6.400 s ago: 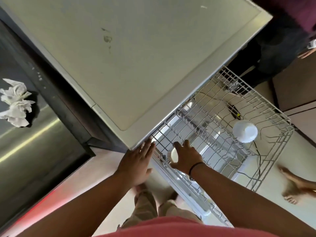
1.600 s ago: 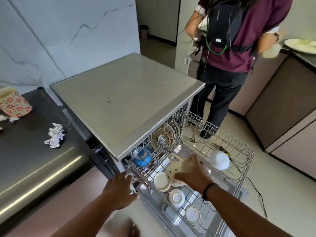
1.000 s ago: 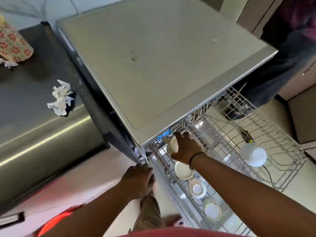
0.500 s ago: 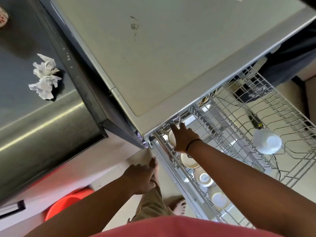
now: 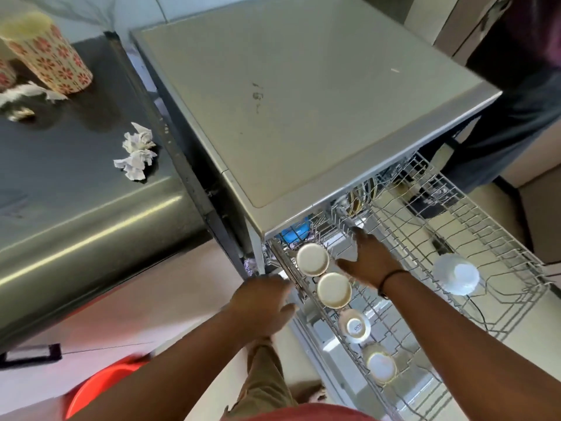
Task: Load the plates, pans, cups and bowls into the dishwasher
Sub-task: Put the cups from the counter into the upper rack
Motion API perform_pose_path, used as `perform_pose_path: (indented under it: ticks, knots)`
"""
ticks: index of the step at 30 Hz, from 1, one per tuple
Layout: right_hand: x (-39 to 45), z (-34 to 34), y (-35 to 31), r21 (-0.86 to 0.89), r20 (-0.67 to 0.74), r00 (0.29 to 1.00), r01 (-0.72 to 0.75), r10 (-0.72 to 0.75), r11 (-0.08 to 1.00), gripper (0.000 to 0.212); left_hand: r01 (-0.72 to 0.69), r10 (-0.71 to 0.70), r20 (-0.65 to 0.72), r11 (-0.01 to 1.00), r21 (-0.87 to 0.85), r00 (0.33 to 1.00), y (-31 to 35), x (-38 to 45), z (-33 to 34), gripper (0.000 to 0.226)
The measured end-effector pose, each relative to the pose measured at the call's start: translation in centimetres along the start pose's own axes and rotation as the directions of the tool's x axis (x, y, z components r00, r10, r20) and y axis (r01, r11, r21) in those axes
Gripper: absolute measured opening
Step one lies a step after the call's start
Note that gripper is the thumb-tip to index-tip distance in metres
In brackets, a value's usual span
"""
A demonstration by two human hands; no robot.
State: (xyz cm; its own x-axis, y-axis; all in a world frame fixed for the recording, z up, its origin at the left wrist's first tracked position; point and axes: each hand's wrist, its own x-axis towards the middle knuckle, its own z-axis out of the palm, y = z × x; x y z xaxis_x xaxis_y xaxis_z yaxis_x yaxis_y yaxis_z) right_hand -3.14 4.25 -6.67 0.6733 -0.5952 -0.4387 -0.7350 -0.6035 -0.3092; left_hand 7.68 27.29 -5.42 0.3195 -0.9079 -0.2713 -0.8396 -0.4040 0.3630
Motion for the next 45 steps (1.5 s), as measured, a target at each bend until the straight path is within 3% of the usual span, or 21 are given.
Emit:
perform_pose_path:
  ticks: [5, 8, 13, 21, 33, 39, 45]
  knots:
    - [-4.7, -3.4, -1.0, -0.124, -0.16, 0.984, 0.055, -0.075, 0.991, 0.082, -0.027, 0.006, -0.304, 0.998, -0.065, 0.953, 1.3, -2.6, -4.4, 0.038]
    - [-7.3, -5.6, -2.7, -0.183, -0.259, 0.953, 0.114, -0.16, 0.977, 0.085, 0.022, -0.038, -0.389, 0.999, -0.046, 0.92, 0.8, -3.9, -7.3, 0.036]
    - [-9.9, -8.9, -7.3, -0.269, -0.304, 0.911, 0.201, -0.28, 0.942, 0.091, 0.099, -0.113, -0.474, 0.994, -0.053, 0.873, -1.2, -4.5, -11.8, 0.036]
    - [-9.7, -10.1, -18.0, -0.342, -0.282, 0.891, 0.254, -0.357, 0.904, 0.097, 0.159, -0.15, -0.496, 0.987, -0.026, 0.855, -9.3, -7.5, -17.2, 0.046]
    - [-3.5, -5.4, -39.0, -0.253, -0.265, 0.793, 0.492, -0.549, 0.833, 0.093, 0.408, -0.392, -0.449, 0.91, -0.066, 0.803, -29.0, -16.5, -20.7, 0.056]
    - [-1.2, -4.1, -42.9, -0.286, -0.157, 0.829, 0.482, -0.537, 0.828, 0.095, 0.455, -0.45, -0.379, 0.887, -0.082, 0.809, -31.5, -14.9, -19.5, 0.08]
    - [2.5, -4.9, -45.8, -0.239, -0.147, 0.836, 0.488, -0.528, 0.84, 0.096, 0.498, -0.467, -0.425, 0.866, -0.042, 0.775, -32.8, -12.6, -18.7, 0.095]
